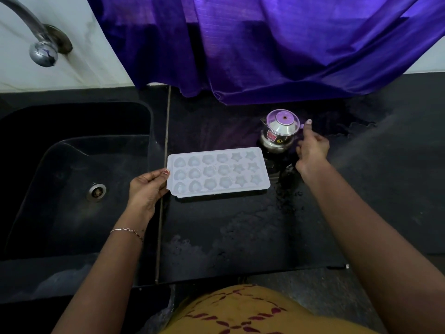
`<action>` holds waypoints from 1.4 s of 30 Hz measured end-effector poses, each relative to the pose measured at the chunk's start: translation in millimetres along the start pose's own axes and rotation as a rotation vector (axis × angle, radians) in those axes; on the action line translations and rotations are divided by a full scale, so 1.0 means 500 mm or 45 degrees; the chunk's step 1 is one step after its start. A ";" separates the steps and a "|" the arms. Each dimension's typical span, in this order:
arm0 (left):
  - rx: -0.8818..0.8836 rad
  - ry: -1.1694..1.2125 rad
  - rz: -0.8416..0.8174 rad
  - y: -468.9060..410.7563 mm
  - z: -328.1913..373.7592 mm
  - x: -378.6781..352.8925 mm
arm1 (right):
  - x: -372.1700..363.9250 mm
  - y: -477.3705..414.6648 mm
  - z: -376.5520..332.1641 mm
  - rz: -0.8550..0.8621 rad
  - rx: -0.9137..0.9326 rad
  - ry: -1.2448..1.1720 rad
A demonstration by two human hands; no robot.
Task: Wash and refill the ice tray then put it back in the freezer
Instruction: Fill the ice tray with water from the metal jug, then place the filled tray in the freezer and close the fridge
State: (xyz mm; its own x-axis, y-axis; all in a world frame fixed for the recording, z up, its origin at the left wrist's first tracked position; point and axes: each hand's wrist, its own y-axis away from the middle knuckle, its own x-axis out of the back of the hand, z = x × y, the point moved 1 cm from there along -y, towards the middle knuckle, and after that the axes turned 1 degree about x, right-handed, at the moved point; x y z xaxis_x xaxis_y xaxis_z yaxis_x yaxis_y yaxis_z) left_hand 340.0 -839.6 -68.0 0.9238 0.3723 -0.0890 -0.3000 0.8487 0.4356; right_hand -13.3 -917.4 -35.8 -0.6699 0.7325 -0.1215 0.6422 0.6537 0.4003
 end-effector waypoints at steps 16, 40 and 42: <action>-0.001 -0.013 -0.017 -0.005 -0.002 0.005 | 0.042 0.131 0.118 -0.468 0.335 0.719; -0.036 0.153 -0.042 0.054 0.034 0.046 | 0.004 0.192 0.090 -0.628 0.075 0.386; -0.047 0.201 0.002 0.069 0.041 0.058 | -0.009 0.200 0.082 -0.703 0.062 0.368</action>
State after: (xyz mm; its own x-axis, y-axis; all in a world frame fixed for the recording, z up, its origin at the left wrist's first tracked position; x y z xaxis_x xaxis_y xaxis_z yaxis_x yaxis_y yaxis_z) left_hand 361.5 -807.2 -37.5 0.8754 0.4254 -0.2294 -0.3124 0.8602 0.4031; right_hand 69.2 -847.3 -32.7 -0.9772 0.2077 -0.0453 0.1843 0.9339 0.3062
